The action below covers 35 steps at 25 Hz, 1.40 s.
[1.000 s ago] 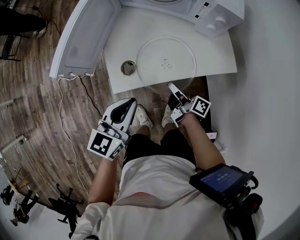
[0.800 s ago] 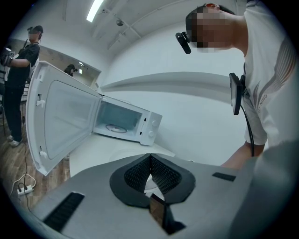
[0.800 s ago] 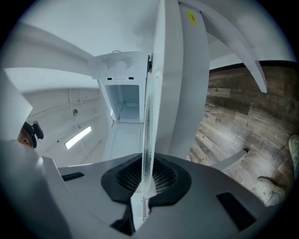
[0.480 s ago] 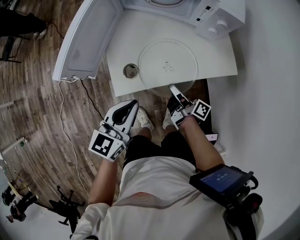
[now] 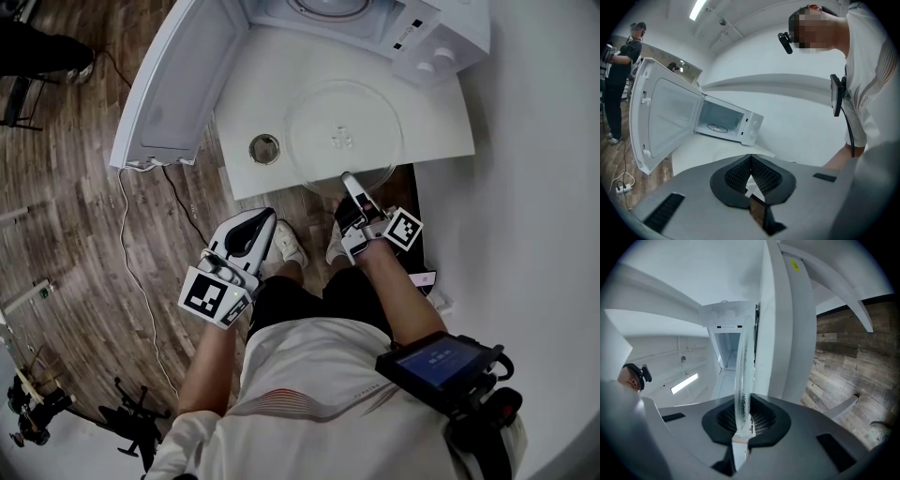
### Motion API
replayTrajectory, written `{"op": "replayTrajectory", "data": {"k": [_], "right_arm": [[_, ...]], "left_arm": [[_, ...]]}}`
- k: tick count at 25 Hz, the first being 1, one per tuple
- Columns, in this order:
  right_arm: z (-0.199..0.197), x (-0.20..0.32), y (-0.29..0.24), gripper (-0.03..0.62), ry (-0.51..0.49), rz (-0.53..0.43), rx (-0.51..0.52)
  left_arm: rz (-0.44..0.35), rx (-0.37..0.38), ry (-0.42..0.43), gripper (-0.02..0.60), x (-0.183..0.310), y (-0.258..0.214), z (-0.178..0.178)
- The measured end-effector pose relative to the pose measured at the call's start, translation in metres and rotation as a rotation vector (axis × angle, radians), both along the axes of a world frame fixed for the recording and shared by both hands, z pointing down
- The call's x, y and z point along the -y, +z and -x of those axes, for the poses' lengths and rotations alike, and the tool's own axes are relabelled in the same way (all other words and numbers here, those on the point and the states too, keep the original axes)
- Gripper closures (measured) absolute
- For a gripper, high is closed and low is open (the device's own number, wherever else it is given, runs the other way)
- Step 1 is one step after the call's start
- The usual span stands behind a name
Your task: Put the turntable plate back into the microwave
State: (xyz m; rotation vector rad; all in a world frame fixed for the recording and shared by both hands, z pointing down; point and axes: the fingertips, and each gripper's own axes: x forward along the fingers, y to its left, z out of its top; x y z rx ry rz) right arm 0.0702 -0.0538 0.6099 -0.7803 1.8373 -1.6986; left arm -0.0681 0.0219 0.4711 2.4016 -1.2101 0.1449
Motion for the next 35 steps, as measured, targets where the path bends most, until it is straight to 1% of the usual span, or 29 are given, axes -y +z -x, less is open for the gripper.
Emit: {"op": "replayTrajectory", "data": {"k": [5,12,16,20,23,29,32,35], "right_arm": [[0.006,0.008,-0.018,0.568,-0.005,-0.043,-0.006],[0.025,0.020,-0.059,0.568,-0.003,-0.110,-0.007],[0.032,0.035,-0.073,0.568,0.027,-0.114,0.010],[0.047,0.039,-0.096,0.568,0.062,-0.135,0.003],[0.053,0.044,-0.104,0.568,0.079,-0.136,0.004],[0.059,0.066,-0.110,0.568,0.098,-0.123,0.026],[0.064,0.082,-0.110,0.568,0.094,-0.116,0.044],[0.069,0.108,-0.107,0.568,0.092,-0.103,0.050]], "left_arm": [[-0.013,-0.003,-0.001,0.572,0.001,-0.003,0.002],[-0.058,-0.021,0.004,0.572,0.006,-0.018,0.015],[-0.087,-0.020,0.028,0.572,0.015,-0.023,0.019],[-0.129,-0.022,0.061,0.572,0.015,-0.044,0.036],[-0.137,-0.026,0.079,0.572,0.018,-0.048,0.042],[-0.146,-0.026,0.085,0.572,0.032,-0.053,0.044],[-0.146,-0.021,0.077,0.572,0.042,-0.053,0.045],[-0.140,-0.020,0.063,0.572,0.064,-0.053,0.047]]}}
